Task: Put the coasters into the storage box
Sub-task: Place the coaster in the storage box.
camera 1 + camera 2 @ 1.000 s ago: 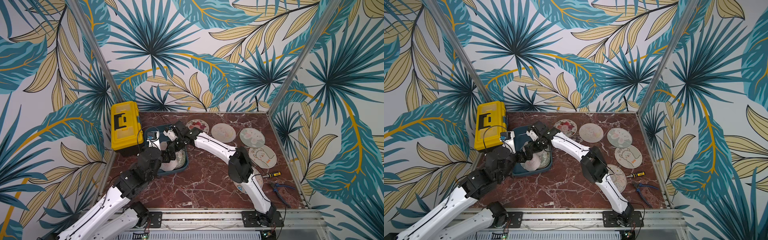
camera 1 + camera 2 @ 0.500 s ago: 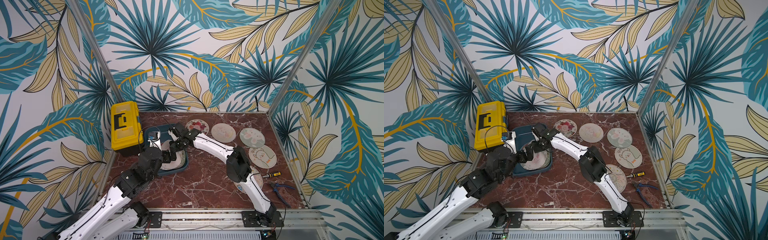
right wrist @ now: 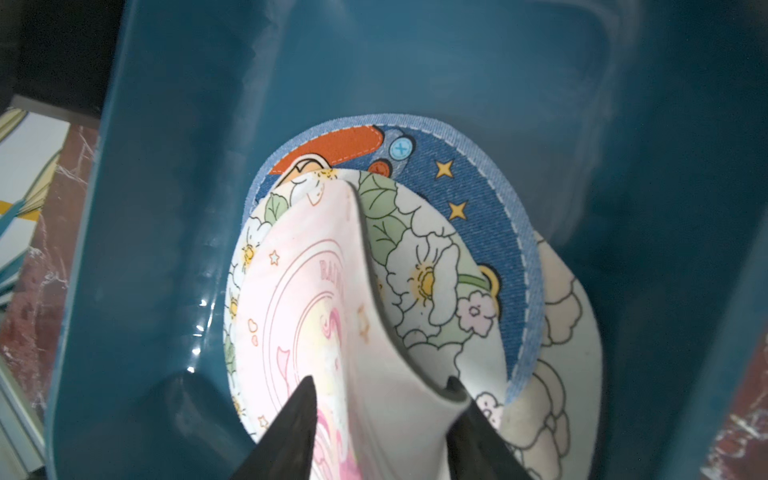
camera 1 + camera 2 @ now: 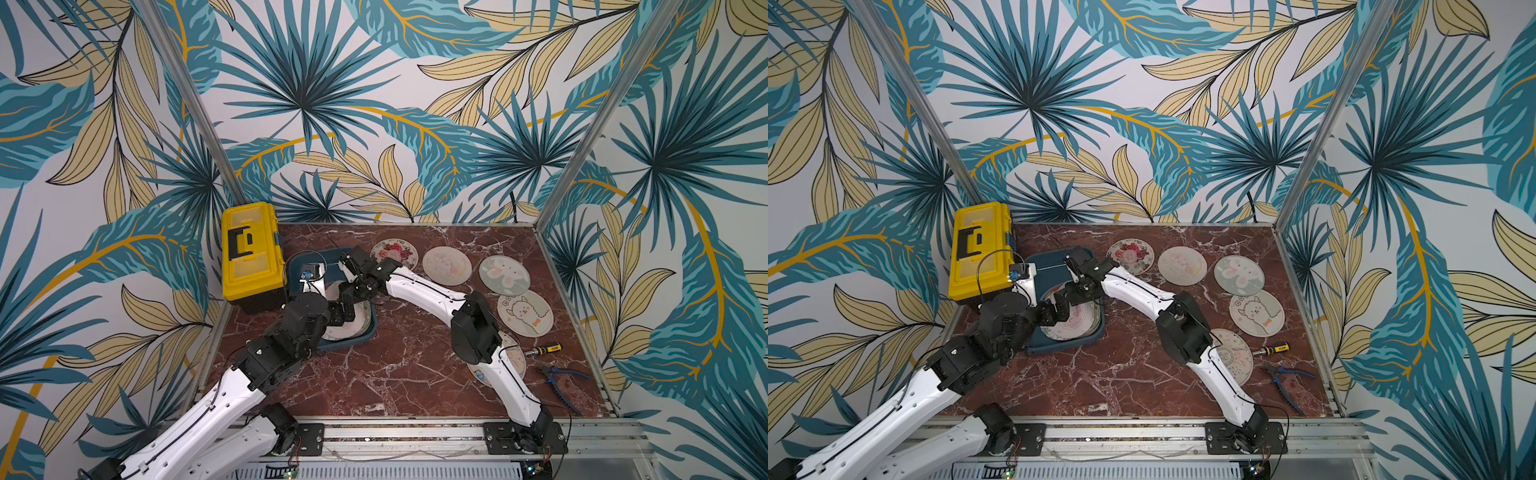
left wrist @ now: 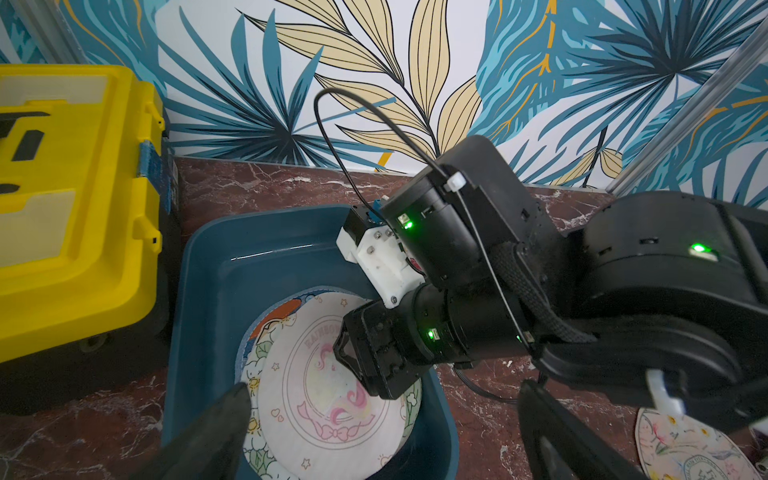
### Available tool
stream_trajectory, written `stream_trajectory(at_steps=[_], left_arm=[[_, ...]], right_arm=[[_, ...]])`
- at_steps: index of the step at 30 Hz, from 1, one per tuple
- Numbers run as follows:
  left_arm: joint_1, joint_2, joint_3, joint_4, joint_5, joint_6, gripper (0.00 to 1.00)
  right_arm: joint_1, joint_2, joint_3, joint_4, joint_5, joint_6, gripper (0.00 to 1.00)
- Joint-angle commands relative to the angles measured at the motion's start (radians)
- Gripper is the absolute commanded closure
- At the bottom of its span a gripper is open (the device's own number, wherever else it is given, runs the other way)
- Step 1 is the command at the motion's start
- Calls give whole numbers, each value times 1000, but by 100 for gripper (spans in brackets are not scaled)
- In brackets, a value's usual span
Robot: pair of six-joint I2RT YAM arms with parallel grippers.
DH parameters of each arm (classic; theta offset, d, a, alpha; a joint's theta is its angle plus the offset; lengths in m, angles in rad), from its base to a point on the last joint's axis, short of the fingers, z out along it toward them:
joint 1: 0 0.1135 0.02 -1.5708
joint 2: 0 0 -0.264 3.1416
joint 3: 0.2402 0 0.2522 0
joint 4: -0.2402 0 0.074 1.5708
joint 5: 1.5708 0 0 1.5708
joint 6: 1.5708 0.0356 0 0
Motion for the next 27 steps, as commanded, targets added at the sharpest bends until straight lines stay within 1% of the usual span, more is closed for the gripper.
stream_trajectory(at_steps=[1, 5, 8, 15, 19, 24, 27], left_arm=[[7, -4, -16, 20, 3, 1, 1], [7, -4, -16, 19, 3, 1, 0], [7, -5, -15, 20, 4, 1, 0], [7, -4, -15, 20, 11, -2, 1], [8, 1, -13, 22, 22, -4, 0], [8, 24, -3, 32, 66, 2, 1], [7, 65, 11, 45, 110, 9, 0]], right_arm=[[2, -56, -21, 8, 21, -16, 46], [2, -98, -51, 29, 34, -27, 43], [2, -118, -59, 29, 43, -31, 43], [0, -157, -85, 9, 122, -49, 39], [-6, -182, -118, 16, 142, -50, 38], [-22, -221, -178, 42, 166, -46, 36], [-27, -253, -226, 58, 175, -40, 35]])
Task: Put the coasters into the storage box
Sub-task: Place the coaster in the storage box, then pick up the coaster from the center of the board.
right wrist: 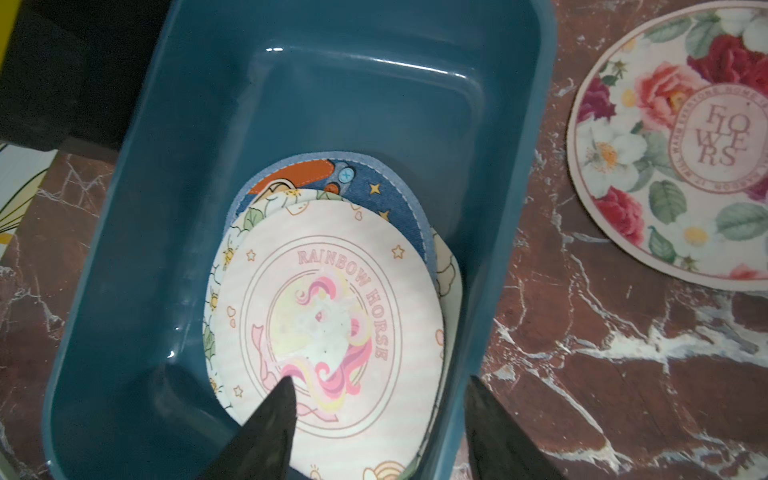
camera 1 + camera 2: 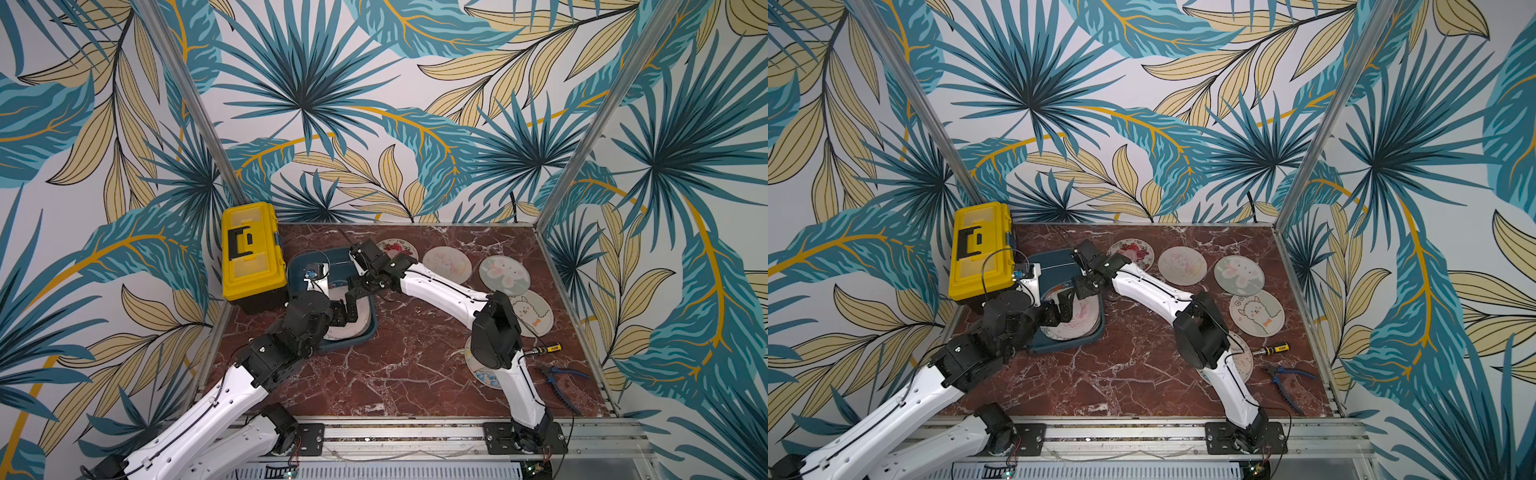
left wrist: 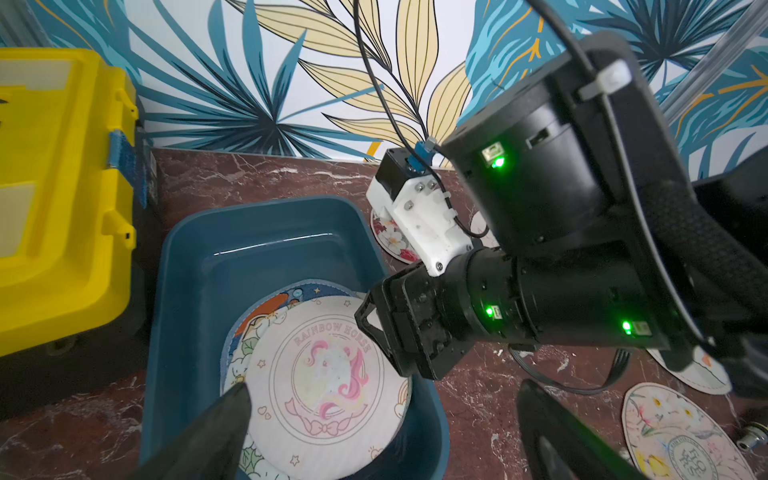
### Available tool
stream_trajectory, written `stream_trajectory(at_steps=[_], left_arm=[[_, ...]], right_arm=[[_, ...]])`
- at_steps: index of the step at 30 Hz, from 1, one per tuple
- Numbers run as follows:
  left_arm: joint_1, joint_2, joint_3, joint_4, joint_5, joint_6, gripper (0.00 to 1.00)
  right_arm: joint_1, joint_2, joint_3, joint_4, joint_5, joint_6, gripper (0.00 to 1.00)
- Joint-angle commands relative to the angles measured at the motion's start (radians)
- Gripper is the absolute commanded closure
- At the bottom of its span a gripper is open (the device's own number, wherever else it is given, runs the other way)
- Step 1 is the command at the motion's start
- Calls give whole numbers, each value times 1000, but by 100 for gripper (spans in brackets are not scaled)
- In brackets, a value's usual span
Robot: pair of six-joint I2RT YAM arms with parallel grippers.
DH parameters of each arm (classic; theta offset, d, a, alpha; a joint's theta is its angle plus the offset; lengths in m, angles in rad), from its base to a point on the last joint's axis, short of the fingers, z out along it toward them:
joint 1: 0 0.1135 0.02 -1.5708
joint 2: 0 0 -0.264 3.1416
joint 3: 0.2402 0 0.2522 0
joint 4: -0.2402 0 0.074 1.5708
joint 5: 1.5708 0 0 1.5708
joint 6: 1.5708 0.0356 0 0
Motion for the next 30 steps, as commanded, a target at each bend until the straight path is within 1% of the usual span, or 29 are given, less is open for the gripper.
stream_trajectory(at_steps=[1, 9, 13, 17, 23, 30], left_arm=[[5, 46, 19, 35, 66, 11, 0], [4, 237, 118, 64, 151, 21, 0], [4, 338, 179, 97, 215, 30, 0], [4, 462, 261, 99, 281, 7, 1], [-1, 633, 391, 100, 369, -4, 0], [-10, 798, 527, 100, 407, 23, 0]], right_arm=[[-42, -72, -60, 27, 32, 2, 35], [-141, -169, -210, 67, 32, 22, 35], [-209, -211, -287, 91, 32, 33, 35], [-274, -241, -350, 113, 27, 43, 35], [-361, -259, -391, 112, 25, 38, 33], [-450, -239, -394, 99, 38, 34, 28]])
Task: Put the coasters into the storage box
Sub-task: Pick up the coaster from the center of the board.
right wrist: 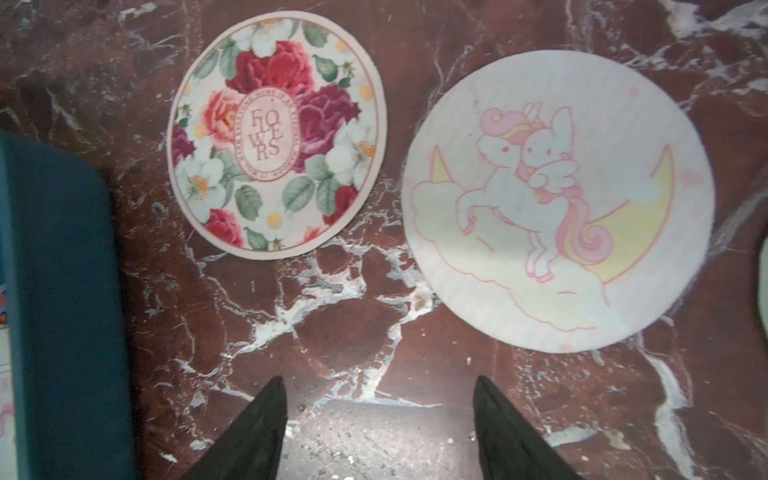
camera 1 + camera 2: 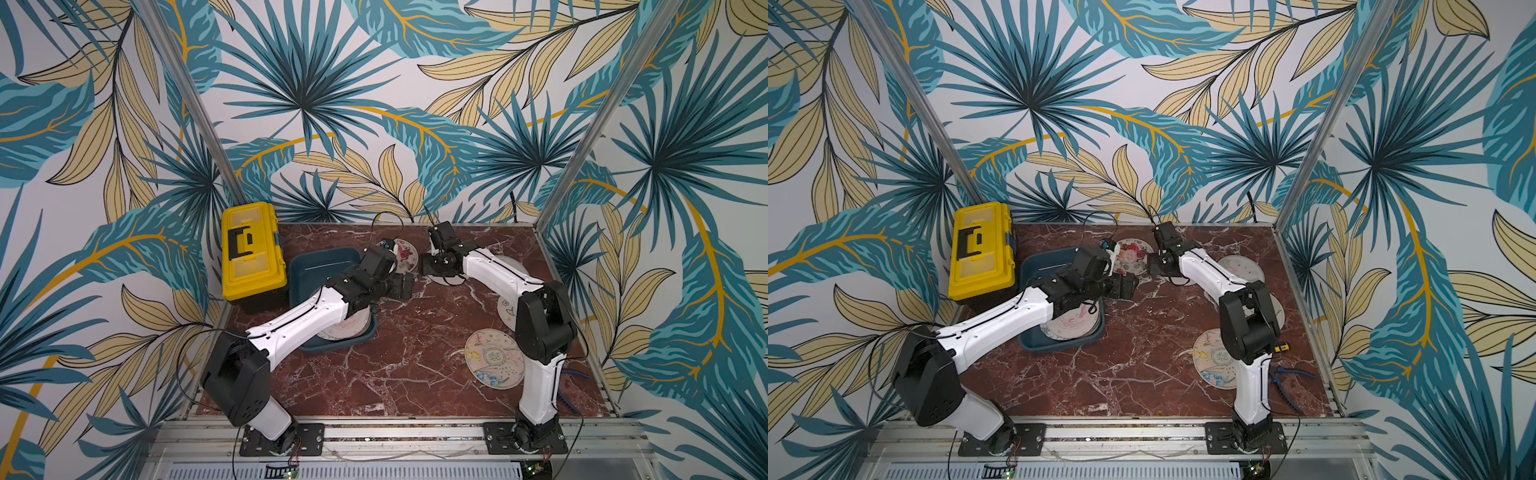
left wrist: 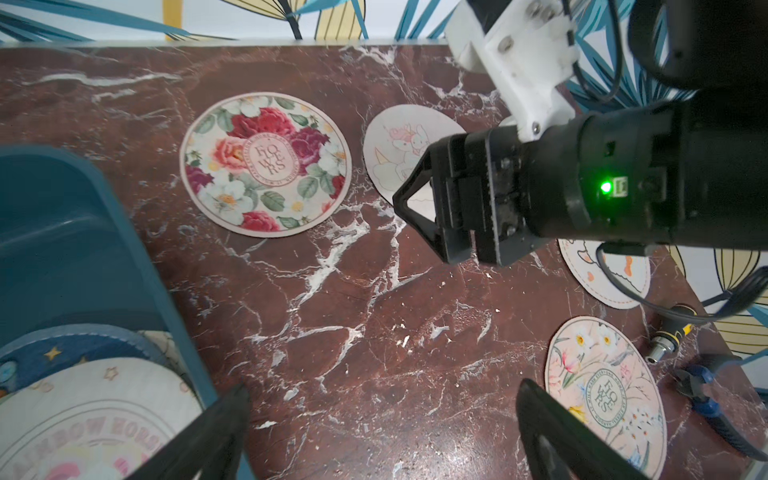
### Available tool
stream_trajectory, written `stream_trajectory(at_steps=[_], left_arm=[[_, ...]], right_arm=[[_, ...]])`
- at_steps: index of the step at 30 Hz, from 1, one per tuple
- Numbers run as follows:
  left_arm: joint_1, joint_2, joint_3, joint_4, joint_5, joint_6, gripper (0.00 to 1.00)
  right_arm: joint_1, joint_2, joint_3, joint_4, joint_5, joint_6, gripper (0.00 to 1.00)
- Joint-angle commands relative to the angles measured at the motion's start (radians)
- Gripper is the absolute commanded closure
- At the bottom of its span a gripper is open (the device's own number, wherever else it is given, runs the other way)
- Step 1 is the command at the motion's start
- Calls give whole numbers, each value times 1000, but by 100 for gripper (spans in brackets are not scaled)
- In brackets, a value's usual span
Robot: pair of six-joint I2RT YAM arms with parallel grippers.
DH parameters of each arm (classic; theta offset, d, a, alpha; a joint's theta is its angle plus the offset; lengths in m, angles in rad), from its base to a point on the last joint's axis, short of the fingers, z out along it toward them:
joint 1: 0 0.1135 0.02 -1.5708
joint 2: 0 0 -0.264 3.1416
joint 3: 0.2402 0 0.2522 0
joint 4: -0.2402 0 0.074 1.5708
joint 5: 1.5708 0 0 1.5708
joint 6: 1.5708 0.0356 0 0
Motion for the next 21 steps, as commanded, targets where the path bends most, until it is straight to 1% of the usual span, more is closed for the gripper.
stream_trajectory(at_steps=[1, 6, 14, 21], left_arm=[[-4, 64, 107, 16, 43, 23, 0], [-8, 202, 204, 22, 50, 39, 0], [-8, 447, 415, 21, 65, 70, 0], [-7, 598, 561, 21, 56, 76, 0]], right_arm=[[-34, -12, -15, 1, 15, 3, 27], [-89, 19, -10, 11, -5, -3, 23], [-168, 76, 21, 7, -39, 4, 20], [-218, 117, 34, 15, -46, 20, 17]])
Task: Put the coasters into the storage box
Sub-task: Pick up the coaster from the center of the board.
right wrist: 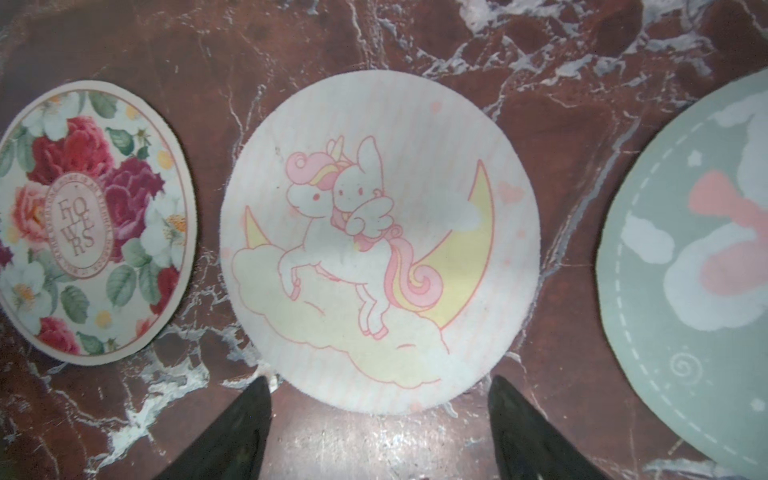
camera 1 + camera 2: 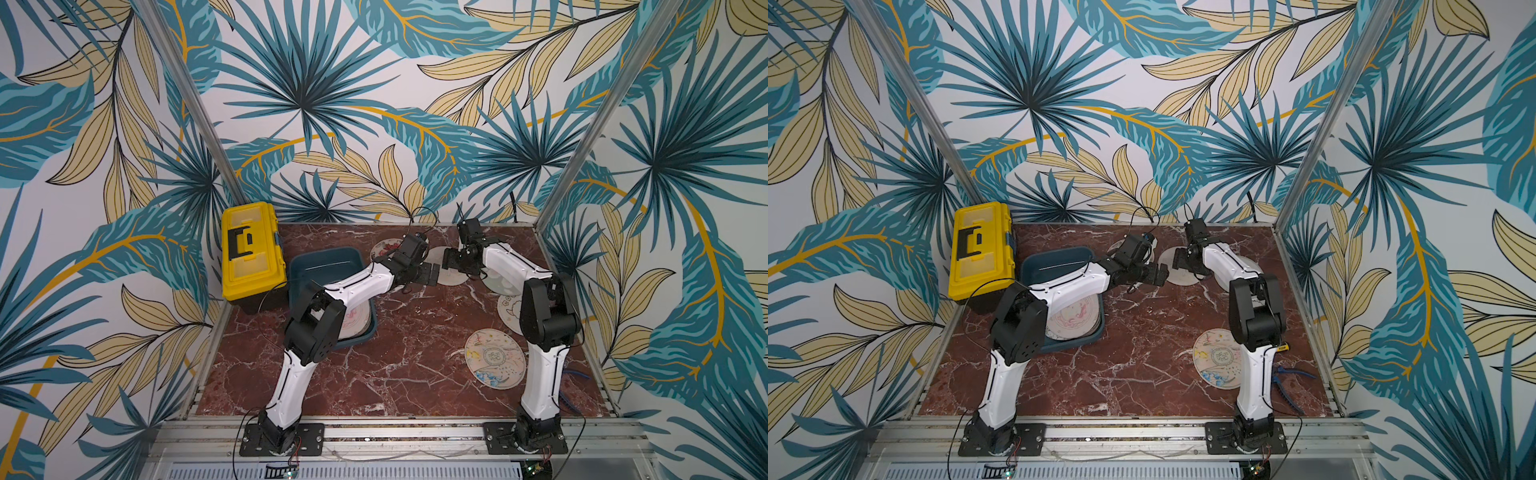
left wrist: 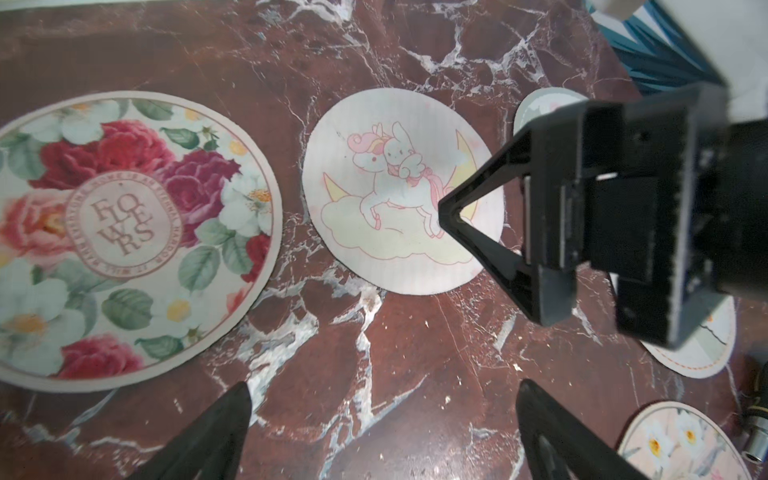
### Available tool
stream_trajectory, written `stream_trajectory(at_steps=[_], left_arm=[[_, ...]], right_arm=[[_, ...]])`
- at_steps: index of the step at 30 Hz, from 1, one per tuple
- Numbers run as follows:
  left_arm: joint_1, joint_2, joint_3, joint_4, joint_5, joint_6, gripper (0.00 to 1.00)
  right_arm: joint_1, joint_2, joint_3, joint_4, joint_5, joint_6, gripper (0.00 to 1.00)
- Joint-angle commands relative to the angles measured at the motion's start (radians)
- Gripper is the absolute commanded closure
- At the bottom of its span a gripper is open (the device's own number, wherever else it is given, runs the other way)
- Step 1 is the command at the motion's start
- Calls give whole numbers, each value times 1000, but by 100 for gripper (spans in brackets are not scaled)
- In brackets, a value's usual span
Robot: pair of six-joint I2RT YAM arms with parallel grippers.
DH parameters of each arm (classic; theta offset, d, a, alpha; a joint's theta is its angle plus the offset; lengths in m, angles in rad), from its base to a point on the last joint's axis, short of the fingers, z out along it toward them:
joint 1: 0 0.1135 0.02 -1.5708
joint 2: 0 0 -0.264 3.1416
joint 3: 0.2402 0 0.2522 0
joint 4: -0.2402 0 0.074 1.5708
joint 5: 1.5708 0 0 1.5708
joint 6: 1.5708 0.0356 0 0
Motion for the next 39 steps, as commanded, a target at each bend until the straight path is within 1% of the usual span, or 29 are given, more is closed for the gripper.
stream_trajectory(at_steps=[1, 7, 15, 27, 31, 36, 39], left_arm=[[-1, 41, 87, 11, -4, 15, 0], [-1, 93, 125, 12, -4, 10, 0], [0, 154, 169, 11, -7, 7, 0], [-1, 299, 280, 48, 26, 26, 0], [0, 338, 322, 54, 48, 34, 0], [1, 383, 363, 55, 63, 14, 0], [0, 395, 369, 55, 75, 3, 0]], right_arm=[[-23, 31, 14, 12, -14, 19, 18], [-56, 71, 31, 9, -6, 29, 17], [-75, 133, 77, -32, -9, 35, 17], [-93, 158, 74, -24, -25, 50, 17], [-97, 165, 74, -17, -43, 53, 17], [-103, 180, 81, -11, -85, 57, 17], [-103, 191, 82, -2, -119, 61, 21]])
